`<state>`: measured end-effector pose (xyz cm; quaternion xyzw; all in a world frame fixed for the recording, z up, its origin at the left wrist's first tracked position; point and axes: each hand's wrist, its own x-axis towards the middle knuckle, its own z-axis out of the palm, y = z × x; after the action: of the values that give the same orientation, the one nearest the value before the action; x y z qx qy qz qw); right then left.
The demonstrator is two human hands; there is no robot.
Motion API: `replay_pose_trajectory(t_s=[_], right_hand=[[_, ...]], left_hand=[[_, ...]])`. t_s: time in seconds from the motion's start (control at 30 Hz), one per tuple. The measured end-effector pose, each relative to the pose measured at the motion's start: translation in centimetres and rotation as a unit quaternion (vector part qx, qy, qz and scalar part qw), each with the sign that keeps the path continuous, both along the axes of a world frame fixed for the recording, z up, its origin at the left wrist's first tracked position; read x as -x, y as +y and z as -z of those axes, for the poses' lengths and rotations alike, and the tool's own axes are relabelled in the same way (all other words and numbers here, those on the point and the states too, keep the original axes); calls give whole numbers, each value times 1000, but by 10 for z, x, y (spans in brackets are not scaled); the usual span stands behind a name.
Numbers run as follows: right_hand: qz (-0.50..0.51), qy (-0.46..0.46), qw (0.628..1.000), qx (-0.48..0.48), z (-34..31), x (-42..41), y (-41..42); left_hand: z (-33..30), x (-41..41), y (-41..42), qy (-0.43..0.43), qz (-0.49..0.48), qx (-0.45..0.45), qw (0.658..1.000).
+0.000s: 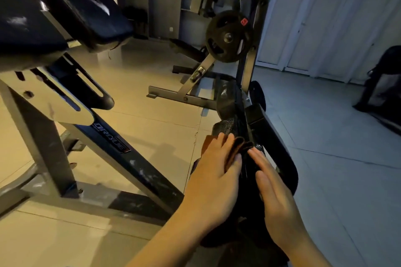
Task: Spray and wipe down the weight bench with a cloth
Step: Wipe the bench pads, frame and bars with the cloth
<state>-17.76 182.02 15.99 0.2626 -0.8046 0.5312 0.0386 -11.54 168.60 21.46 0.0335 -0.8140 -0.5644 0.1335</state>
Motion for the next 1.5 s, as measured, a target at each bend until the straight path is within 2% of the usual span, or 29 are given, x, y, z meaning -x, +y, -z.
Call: replay_pose_trajectory(t_s=[0.13, 0.3, 0.4, 0.5, 0.63, 0.73, 0.83, 0.93, 1.1, 1.33, 1.5], right_hand=[[2, -3, 1000, 23, 1, 1, 1], [2, 6, 1000, 23, 3, 0, 3], [3, 4, 1000, 15, 2, -1, 4], [-4, -3, 1000, 28, 4, 1, 5], [-17, -26, 999, 19, 9, 5, 6], [-23, -29, 999, 22, 8, 4, 6], [-8, -26, 999, 41, 6, 3, 5], [-9, -17, 999, 37, 6, 3, 6], [-10, 4, 999, 30, 7, 5, 7], [9, 20, 1000, 7, 5, 3, 6], [8, 6, 1000, -10, 1, -1, 5]], left_hand=[[-17, 45, -7, 10, 30, 62, 998], [-36, 89, -16, -36, 34, 92, 995], [-31, 77, -16, -35, 34, 67, 997], [-13, 29, -5, 2, 14, 27, 1000], [3, -26, 12, 37, 2, 35, 999], [3, -15, 7, 40, -2, 7, 999], [-1, 15, 1, 54, 7, 29, 998], [-10, 51, -10, 14, 9, 17, 1000], [-14, 80, -25, -37, 18, -60, 997], [12, -9, 1, 47, 7, -92, 995], [19, -49, 14, 67, 2, -40, 997]])
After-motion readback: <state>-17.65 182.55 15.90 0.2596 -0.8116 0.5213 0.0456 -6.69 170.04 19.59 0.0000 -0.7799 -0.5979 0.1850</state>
